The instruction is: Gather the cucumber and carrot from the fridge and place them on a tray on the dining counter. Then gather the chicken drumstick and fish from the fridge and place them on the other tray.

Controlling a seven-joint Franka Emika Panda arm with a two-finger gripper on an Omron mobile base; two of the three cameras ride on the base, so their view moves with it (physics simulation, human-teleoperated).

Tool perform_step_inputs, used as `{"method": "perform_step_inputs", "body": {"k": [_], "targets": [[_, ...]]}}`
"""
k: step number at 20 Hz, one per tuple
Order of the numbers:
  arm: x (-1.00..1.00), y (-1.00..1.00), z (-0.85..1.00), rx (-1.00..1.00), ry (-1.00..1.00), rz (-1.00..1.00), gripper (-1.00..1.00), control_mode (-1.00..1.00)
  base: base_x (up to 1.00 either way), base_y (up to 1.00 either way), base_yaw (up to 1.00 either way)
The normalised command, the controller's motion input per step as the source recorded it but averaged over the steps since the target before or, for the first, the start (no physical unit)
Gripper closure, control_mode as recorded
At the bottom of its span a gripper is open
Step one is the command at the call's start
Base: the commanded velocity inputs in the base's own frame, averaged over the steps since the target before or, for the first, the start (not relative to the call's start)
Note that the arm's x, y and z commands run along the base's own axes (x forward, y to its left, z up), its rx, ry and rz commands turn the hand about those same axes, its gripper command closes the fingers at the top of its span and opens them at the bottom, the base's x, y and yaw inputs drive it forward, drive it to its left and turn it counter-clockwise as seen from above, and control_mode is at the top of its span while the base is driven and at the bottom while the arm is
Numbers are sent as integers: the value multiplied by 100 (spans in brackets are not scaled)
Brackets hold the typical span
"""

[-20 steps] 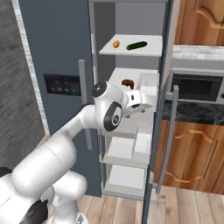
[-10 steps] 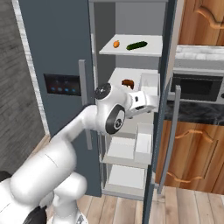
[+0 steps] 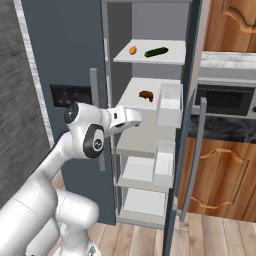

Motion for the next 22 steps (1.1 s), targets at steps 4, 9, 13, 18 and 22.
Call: {"method": "perform_step_inputs", "body": {"k": [4, 9, 13, 18, 22], "targets": [[19, 100, -7, 3, -11, 0, -100, -100, 0, 0, 0], [21, 98, -2, 15, -17, 2, -100, -100, 0, 0, 0], [31, 100, 0, 22, -11, 4, -100, -100, 0, 0, 0], [2, 46, 2, 32, -7, 11, -100, -100, 0, 0, 0], [-12, 14, 27, 31, 0, 23, -100, -100, 0, 0, 0]]}}
